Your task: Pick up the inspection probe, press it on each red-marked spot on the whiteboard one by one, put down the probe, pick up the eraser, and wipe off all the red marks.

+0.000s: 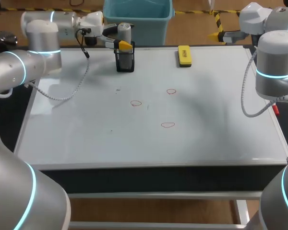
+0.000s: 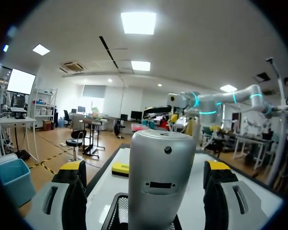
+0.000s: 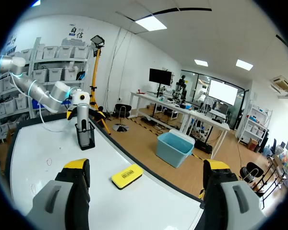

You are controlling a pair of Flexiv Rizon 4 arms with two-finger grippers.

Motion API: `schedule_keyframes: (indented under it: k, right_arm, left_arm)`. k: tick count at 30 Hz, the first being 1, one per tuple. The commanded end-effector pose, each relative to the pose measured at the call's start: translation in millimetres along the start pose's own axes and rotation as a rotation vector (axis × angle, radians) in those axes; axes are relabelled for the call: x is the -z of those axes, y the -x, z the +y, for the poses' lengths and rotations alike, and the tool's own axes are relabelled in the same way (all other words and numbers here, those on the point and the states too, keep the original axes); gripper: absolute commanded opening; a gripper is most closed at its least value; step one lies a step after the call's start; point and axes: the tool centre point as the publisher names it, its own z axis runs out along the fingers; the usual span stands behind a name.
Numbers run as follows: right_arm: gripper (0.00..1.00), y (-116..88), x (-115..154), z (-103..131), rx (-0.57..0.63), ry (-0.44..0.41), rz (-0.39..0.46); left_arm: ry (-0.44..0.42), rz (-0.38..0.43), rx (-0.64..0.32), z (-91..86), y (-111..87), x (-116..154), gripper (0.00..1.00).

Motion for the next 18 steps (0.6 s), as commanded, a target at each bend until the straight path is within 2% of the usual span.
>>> schedule_keyframes:
  k: [1, 5, 8, 10, 18]
  right_arm:
    - [1.0, 0.4, -0.2, 0.1, 0.0, -0.001, 0.001]
    - [1.0, 0.4, -0.2, 0.1, 0.0, -0.001, 0.001]
    - [1.0, 0.4, -0.2, 0.1, 0.0, -0.001, 0.001]
    - [1.0, 0.4, -0.2, 0.1, 0.0, -0.001, 0.001]
    - [1.0, 0.4, -0.2, 0.1, 0.0, -0.001, 0.001]
  left_arm:
    - [-0.004, 0.003, 0.003, 2.1, 3.2, -0.4, 1.0]
    - [-0.014, -0.002, 0.01, 2.7, 3.3, -0.6, 0.98]
    - [-0.014, -0.002, 0.011, 3.0, 3.0, 0.2, 0.24]
    - [-0.014, -0.004, 0.013, 3.6, 2.8, 1.6, 0.0]
    - [-0.015, 0.002, 0.008, 3.8, -0.5, 3.4, 0.0]
